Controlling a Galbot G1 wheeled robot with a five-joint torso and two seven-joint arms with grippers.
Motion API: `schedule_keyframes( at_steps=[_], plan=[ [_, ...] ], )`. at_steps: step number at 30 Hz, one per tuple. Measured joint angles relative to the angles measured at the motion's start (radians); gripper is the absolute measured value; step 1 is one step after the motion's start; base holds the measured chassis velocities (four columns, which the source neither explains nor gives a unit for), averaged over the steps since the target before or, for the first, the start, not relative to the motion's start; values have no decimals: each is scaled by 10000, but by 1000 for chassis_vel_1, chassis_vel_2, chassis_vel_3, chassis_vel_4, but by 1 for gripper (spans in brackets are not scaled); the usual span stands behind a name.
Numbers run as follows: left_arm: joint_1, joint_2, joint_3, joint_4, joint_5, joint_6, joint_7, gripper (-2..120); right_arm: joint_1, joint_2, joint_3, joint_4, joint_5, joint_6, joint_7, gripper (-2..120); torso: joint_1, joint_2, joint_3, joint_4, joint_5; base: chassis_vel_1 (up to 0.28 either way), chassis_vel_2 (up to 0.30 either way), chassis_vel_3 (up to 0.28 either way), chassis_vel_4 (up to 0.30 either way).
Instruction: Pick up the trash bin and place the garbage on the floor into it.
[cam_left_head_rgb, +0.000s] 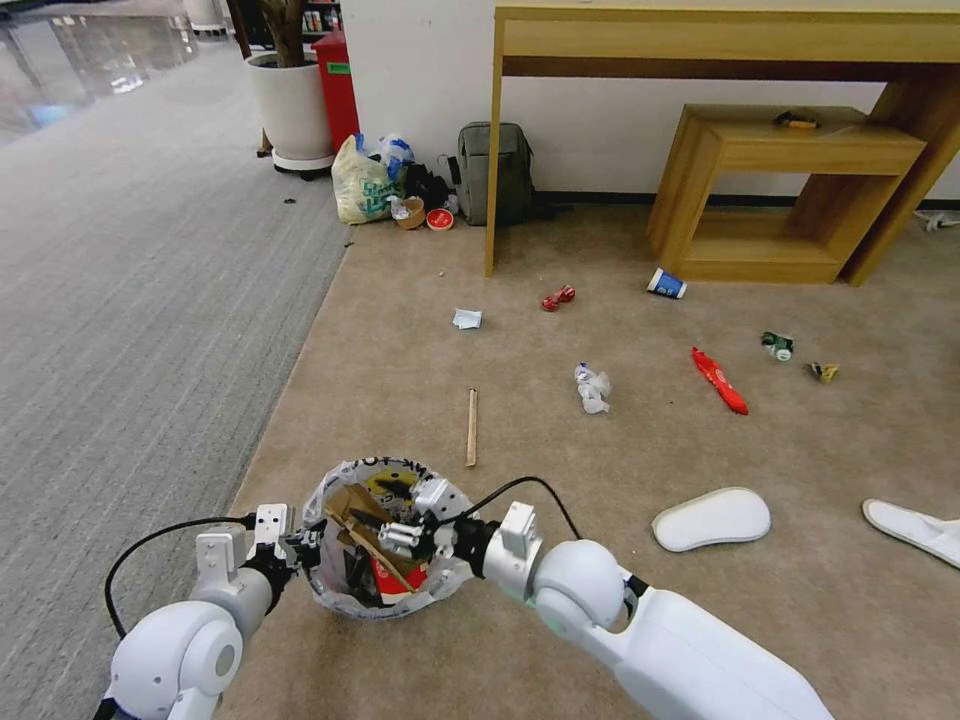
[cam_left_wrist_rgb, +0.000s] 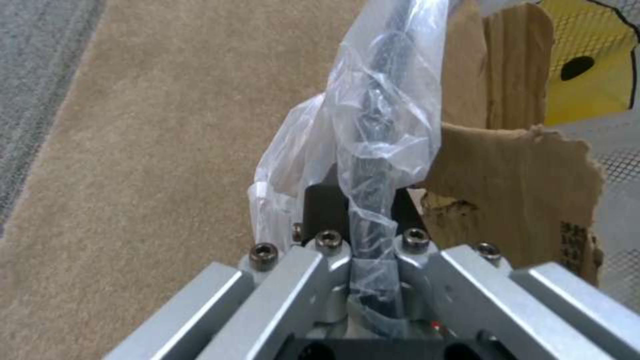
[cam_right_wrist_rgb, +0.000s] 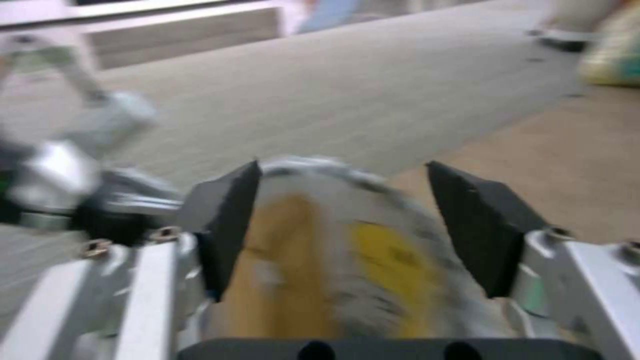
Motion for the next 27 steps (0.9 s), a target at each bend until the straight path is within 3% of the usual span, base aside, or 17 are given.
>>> schedule_keyframes(
  at_steps=[3, 7, 8, 11, 12, 14, 21, 27],
  plan=[
    [100, -172, -301, -48, -19, 0, 106, 0, -741, -264, 1373, 308, -181, -53, 305, 86, 0, 1, 0, -1, 0, 0, 0, 0, 0],
    [148, -246, -436, -50, -17, 0, 174, 0, -1173, -318, 2063, 464, -307, -90, 385, 91, 0, 1, 0, 0, 0, 0, 0, 0, 0],
    [202, -312, -562, -50, 3, 0, 245, 0, -1585, -349, 2672, 579, -412, -118, 407, 98, 0, 1, 0, -1, 0, 0, 0, 0, 0],
    [346, -440, -852, -50, 55, 0, 469, 0, -3113, -148, 4564, 720, -973, -46, 265, 100, -1, 2, 0, -2, 2, 0, 0, 0, 0],
    [346, -440, -852, -50, 55, 0, 469, 0, -3113, -148, 4564, 720, -973, -46, 265, 100, -1, 2, 0, -2, 2, 0, 0, 0, 0],
    [408, -459, -988, -81, 70, 0, 559, 0, -3947, 202, 5653, 674, -1349, 42, 5, 100, 0, 2, -1, -3, 2, 0, 0, 0, 0],
    [439, -457, -1140, -109, 81, 0, 643, 0, -4450, 682, 7041, 333, -1564, 218, -418, 100, 0, 3, -1, 0, -1, 0, 0, 0, 0],
    [504, -490, -1176, -160, 87, 0, 650, 0, -4264, 742, 7309, 77, -1475, 251, -464, 100, -1, 2, 0, 2, -1, -41, -37, 41, 33]
  ],
)
